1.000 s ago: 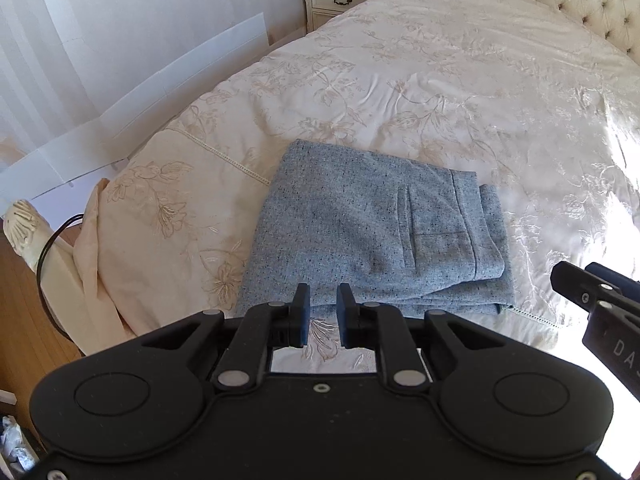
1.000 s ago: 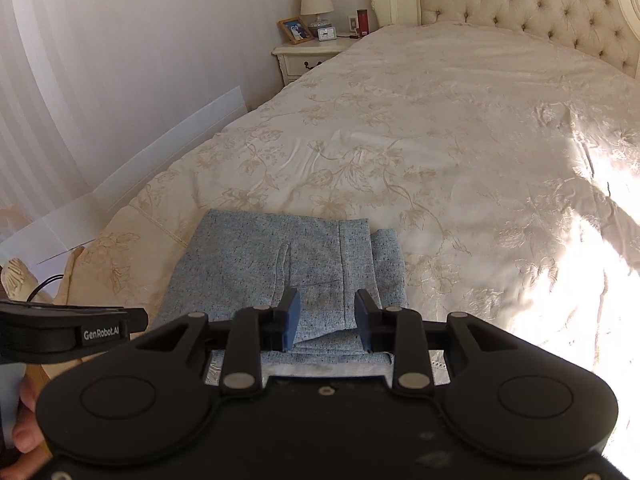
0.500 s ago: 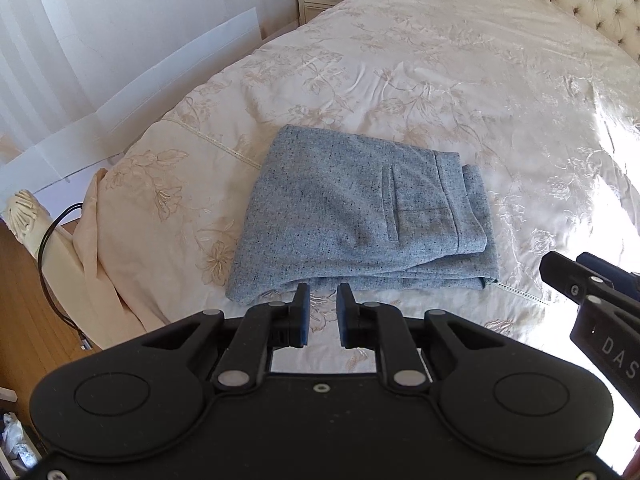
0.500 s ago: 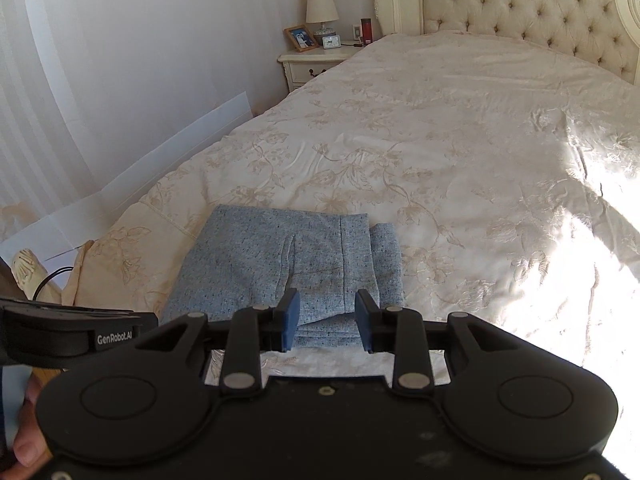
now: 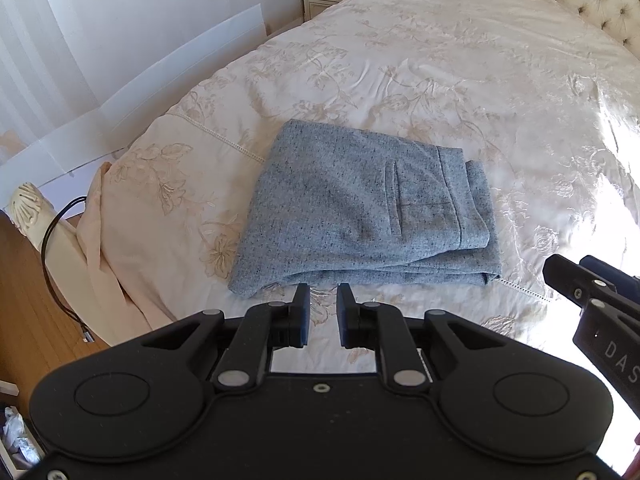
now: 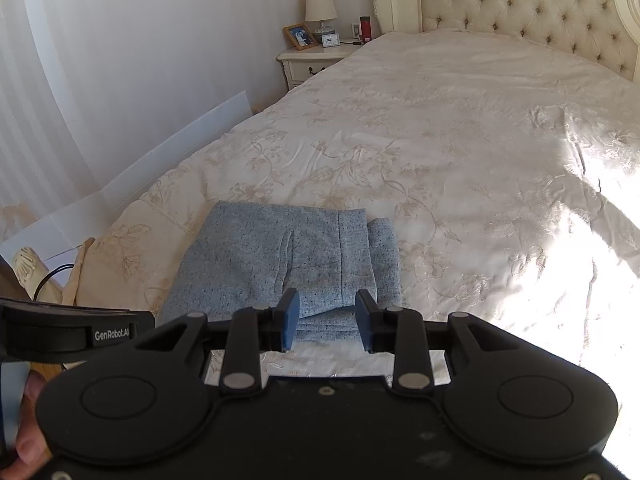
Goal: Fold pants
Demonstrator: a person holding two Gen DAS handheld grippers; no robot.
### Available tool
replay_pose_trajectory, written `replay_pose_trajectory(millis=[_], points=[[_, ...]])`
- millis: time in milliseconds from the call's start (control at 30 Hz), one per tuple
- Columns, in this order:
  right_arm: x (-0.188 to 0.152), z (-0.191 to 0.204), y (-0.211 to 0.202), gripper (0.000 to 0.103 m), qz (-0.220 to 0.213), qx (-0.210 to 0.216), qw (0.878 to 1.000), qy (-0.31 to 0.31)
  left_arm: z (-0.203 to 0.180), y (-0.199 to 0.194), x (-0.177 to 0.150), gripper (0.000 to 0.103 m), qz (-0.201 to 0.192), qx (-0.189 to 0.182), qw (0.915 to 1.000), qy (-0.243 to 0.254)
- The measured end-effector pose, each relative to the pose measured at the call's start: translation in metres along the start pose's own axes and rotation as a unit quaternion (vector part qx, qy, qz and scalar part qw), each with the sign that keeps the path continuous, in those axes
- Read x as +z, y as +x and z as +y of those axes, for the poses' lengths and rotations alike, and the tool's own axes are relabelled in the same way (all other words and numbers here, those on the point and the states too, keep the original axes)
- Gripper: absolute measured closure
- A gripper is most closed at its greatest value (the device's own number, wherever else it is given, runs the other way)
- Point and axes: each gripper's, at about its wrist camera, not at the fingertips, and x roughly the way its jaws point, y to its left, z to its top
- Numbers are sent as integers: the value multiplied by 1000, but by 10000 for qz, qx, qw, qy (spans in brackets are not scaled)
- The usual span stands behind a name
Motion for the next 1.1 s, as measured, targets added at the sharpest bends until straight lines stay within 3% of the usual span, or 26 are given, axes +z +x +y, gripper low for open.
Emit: replay_pose_trajectory(millis=[1100], points=[[0,-5,10,70,131,89,9998,89,-4,7,1,80,122,71,9999,69]])
